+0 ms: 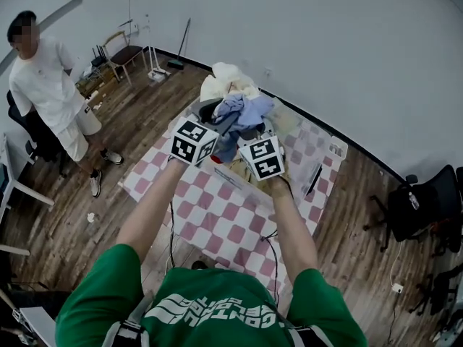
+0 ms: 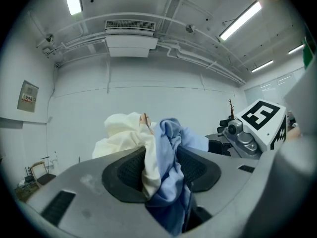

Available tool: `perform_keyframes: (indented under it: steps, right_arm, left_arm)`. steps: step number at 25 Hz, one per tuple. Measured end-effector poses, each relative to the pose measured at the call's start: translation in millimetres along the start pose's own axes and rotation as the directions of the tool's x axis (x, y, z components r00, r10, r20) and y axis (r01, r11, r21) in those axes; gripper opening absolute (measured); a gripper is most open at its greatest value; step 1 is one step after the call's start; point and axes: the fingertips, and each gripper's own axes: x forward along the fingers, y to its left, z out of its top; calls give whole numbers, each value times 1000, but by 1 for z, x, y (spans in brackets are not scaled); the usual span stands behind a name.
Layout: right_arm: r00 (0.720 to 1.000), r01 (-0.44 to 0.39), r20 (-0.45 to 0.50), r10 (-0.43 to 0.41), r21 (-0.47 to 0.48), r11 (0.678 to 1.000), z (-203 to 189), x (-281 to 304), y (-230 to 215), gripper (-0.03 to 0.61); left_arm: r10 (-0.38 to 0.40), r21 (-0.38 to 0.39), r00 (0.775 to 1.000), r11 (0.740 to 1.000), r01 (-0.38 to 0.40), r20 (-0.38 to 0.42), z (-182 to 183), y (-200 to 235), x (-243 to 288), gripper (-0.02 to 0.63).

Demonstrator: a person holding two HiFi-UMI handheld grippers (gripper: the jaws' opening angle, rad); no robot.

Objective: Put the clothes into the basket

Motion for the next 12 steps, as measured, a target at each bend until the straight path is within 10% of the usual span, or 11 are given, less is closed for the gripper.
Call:
perform_keyframes:
  steps: [12]
  right_arm:
    - [991,14,-136,-1,96,995,-95,39,-23,245]
  left_arm:
    - [-89,-68,988,994,80,-124,-83,2,67,190]
